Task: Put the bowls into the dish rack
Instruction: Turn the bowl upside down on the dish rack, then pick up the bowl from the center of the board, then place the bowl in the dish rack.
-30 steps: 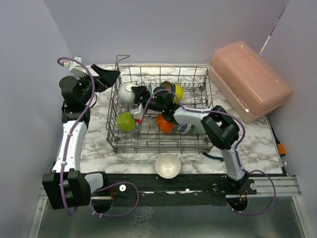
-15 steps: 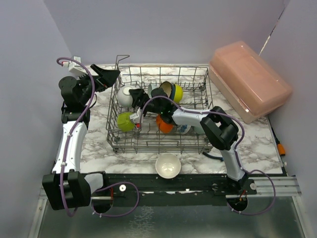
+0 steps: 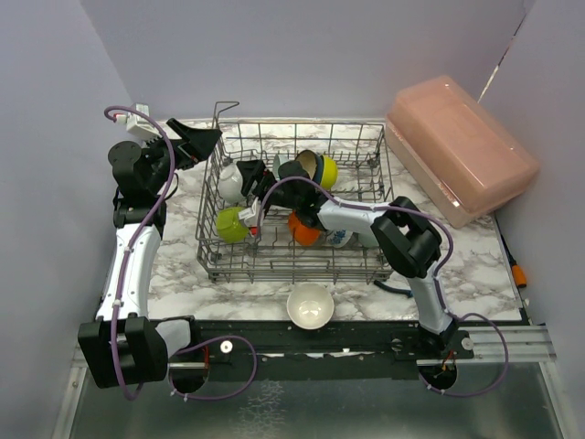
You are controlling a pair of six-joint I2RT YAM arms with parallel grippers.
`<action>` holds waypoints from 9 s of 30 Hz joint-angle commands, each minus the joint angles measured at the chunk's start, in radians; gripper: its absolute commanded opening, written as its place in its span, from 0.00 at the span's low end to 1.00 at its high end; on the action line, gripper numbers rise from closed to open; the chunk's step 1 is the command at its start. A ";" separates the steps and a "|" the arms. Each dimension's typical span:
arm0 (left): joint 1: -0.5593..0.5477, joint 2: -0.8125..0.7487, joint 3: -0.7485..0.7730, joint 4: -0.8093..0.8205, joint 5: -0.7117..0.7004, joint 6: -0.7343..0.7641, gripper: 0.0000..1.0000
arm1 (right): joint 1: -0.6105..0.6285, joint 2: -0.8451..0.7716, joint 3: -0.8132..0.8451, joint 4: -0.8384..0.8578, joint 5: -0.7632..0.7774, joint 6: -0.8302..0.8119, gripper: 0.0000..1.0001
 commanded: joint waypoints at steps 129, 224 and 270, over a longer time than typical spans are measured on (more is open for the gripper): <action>-1.799 0.313 -0.014 -0.728 -0.856 0.755 0.00 | -0.663 -0.890 -0.156 -0.724 -0.237 2.115 1.00; -0.747 0.080 0.134 -0.156 -0.186 0.711 0.99 | -0.383 -0.555 0.187 -1.039 -0.133 2.274 0.00; -0.165 0.042 -0.057 -0.103 -0.446 0.623 0.99 | -0.418 -0.236 0.552 -1.390 0.673 1.896 0.00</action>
